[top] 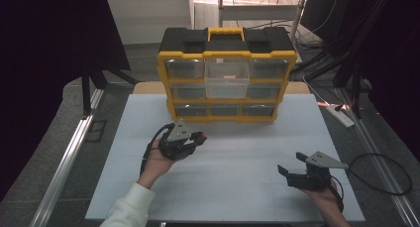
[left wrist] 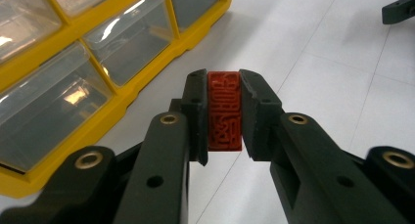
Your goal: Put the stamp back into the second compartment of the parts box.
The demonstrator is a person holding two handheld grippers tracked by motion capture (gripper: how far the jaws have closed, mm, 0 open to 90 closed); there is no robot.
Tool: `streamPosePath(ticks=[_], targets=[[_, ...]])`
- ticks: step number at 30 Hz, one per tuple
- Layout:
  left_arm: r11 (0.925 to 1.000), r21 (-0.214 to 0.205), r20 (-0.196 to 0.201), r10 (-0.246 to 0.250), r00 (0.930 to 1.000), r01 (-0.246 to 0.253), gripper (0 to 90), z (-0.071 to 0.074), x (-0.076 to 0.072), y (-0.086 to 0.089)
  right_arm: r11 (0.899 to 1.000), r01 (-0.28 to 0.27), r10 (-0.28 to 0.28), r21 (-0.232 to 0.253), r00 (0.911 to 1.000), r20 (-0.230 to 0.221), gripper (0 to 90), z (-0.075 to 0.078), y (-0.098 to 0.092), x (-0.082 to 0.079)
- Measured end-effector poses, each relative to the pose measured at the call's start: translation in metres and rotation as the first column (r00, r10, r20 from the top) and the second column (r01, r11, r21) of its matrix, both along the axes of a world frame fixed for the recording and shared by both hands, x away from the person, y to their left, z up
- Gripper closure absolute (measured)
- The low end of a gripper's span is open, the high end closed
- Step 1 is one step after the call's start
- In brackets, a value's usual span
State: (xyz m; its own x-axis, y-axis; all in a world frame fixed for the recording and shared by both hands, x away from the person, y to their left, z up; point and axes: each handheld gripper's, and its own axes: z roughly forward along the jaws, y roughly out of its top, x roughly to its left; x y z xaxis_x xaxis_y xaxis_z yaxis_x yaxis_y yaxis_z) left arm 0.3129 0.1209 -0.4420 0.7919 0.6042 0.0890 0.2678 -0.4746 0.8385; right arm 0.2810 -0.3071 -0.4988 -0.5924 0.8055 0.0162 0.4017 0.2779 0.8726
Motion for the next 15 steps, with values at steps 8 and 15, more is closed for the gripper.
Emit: streamPosePath(ticks=[8,15], targets=[[0.9995,-0.028,0.011,0.016,0.9998,-0.016,74.5,0.007,-0.002,0.006,1.000,0.001,-0.001,0.001,1.0000,0.001,14.2,0.000,0.000,0.000],[0.9977,-0.060,0.029,0.033,0.9990,-0.031,74.5,0.014,-0.003,0.010,1.000,0.002,-0.002,-0.001,1.0000,0.001,14.3,0.000,0.000,0.000]])
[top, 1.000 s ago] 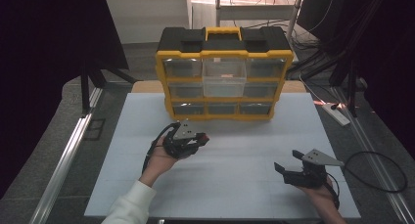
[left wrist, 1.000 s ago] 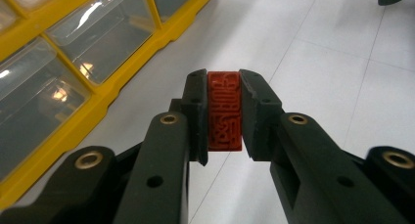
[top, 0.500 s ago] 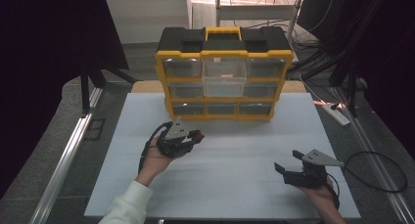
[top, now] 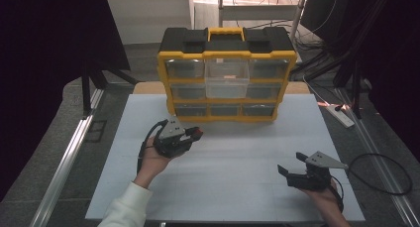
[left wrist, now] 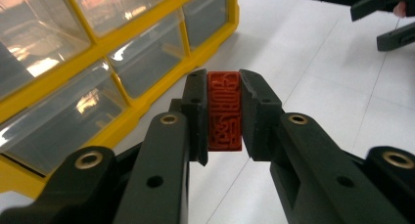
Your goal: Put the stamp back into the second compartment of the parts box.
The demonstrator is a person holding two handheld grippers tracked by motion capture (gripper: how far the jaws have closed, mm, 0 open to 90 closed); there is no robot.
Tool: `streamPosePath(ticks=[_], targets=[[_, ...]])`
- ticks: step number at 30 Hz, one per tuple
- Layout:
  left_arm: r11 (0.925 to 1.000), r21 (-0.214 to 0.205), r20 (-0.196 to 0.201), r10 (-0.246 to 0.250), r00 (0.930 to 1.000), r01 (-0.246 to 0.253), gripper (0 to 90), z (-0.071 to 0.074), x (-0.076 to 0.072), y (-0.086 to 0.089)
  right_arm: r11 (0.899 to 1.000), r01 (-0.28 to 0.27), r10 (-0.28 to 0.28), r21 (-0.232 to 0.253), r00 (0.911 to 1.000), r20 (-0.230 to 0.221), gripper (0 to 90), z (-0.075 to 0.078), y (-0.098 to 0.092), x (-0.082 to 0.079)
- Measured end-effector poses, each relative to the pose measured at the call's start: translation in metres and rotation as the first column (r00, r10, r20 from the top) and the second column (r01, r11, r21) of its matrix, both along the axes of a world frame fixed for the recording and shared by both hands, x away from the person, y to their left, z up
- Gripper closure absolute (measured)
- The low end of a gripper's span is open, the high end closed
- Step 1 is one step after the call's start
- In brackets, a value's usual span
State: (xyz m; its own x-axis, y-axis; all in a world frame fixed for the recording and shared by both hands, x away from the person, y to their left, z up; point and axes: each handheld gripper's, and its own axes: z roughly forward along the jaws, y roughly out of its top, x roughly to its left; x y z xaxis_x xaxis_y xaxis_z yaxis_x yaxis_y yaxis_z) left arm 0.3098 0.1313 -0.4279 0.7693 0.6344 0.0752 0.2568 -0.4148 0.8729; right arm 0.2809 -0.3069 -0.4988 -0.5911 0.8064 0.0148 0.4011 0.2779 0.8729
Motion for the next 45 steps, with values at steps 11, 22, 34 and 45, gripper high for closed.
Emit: streamPosePath(ticks=[11,22,34,45], targets=[[0.9993,-0.036,0.017,0.010,0.9998,-0.010,74.6,0.008,-0.001,0.004,1.000,0.000,0.000,-0.002,1.0000,0.001,14.3,0.000,0.000,0.000],[0.9988,-0.045,0.040,0.020,0.9990,-0.019,74.5,0.014,-0.002,0.005,1.000,0.005,-0.005,-0.001,1.0000,0.000,14.3,0.000,0.000,0.000],[0.9961,-0.075,0.076,0.052,0.9957,-0.046,74.6,0.032,0.000,0.016,1.000,0.007,-0.007,-0.003,1.0000,-0.001,14.3,-0.001,0.000,0.001],[0.9918,-0.115,0.093,0.068,0.9934,-0.057,74.5,0.050,0.002,0.022,1.000,0.005,-0.005,-0.004,1.0000,-0.001,14.3,-0.001,0.001,0.001]])
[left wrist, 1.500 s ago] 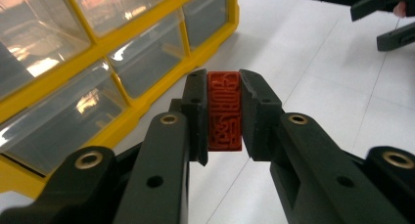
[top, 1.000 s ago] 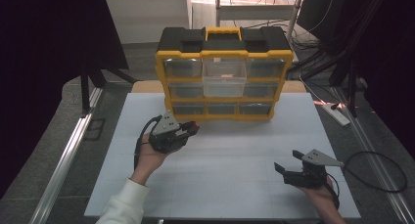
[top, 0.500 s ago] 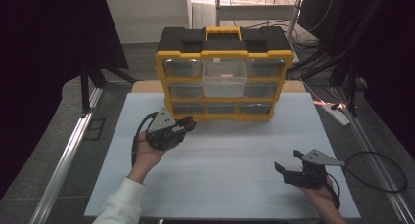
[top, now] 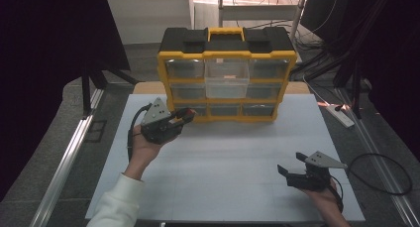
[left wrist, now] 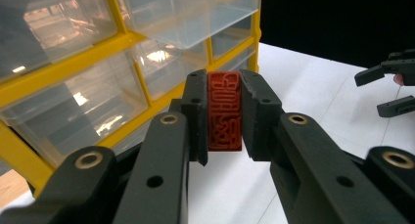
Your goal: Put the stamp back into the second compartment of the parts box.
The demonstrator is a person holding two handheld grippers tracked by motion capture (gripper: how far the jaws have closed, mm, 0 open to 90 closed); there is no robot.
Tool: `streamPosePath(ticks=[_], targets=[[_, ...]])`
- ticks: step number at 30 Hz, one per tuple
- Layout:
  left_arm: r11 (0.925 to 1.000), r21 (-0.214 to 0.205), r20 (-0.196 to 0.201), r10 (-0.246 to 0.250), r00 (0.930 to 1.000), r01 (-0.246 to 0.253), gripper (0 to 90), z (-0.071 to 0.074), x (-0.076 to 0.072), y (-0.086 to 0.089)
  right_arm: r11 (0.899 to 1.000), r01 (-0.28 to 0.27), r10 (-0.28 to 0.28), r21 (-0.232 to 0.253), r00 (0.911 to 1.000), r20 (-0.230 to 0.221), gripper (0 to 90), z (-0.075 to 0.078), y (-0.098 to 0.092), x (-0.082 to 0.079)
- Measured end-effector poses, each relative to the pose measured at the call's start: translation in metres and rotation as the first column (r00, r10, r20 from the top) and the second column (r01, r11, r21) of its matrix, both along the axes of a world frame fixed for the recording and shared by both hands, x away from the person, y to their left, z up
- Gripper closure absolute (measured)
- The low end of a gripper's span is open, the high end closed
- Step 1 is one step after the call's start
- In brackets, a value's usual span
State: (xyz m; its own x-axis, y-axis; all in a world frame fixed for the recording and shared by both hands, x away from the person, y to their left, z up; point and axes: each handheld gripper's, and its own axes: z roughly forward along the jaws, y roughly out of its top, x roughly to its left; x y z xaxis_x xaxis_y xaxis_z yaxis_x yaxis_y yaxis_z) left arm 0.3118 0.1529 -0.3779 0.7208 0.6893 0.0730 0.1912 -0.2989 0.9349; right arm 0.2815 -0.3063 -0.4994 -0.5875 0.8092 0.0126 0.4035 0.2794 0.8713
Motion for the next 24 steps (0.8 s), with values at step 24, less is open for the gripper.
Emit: streamPosePath(ticks=[24], targets=[[0.9998,-0.020,0.035,0.009,0.9993,-0.008,74.5,0.020,0.006,-0.003,1.000,0.002,-0.002,0.006,1.0000,-0.004,14.3,0.000,0.000,0.000]])
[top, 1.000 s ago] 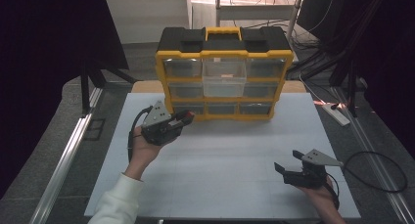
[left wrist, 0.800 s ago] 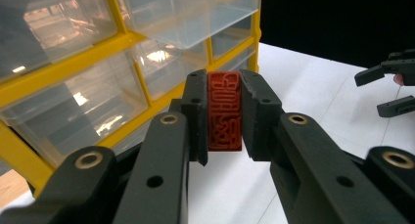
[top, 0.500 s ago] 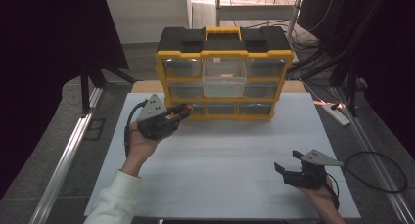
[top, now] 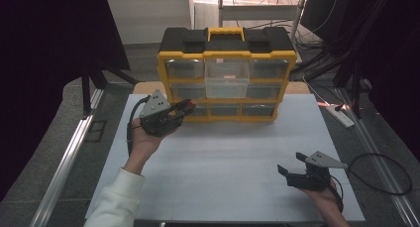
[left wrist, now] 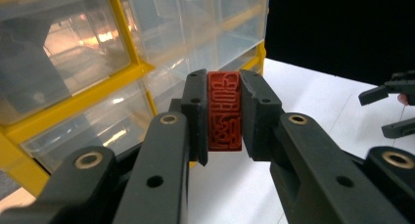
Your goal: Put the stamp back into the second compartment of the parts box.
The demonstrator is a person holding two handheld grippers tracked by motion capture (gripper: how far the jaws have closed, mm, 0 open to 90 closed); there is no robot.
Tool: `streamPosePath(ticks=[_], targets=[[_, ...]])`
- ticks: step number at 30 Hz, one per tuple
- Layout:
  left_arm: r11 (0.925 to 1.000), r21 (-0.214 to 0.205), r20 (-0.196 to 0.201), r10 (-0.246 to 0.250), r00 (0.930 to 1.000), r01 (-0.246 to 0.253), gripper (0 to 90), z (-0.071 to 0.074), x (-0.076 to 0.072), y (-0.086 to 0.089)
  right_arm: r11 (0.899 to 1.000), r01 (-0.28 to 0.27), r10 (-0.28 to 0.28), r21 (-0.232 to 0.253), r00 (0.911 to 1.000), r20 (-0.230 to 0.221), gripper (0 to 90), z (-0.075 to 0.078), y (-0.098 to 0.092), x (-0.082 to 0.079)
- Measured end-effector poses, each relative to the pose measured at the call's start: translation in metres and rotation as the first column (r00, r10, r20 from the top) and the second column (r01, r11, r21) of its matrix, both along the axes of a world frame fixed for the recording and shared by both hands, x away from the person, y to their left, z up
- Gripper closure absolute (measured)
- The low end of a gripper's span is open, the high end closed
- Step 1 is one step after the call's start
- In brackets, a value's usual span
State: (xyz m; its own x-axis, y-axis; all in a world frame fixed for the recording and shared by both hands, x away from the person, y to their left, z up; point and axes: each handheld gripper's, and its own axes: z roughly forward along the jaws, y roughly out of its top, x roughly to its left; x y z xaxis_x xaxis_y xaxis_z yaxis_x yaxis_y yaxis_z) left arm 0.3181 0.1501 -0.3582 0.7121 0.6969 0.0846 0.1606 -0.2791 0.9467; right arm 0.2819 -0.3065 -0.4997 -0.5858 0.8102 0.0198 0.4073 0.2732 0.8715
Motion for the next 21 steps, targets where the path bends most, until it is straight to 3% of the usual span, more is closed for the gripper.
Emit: streamPosePath(ticks=[17,21], targets=[[0.9999,-0.008,0.035,-0.006,0.9994,0.006,74.5,0.017,0.005,-0.005,1.000,0.001,-0.001,0.000,1.0000,-0.002,14.3,0.000,0.000,0.000],[0.9995,-0.030,0.035,-0.008,0.9993,0.009,74.5,0.022,0.007,-0.006,1.000,0.002,-0.002,0.000,1.0000,-0.002,14.3,0.000,0.000,0.000]])
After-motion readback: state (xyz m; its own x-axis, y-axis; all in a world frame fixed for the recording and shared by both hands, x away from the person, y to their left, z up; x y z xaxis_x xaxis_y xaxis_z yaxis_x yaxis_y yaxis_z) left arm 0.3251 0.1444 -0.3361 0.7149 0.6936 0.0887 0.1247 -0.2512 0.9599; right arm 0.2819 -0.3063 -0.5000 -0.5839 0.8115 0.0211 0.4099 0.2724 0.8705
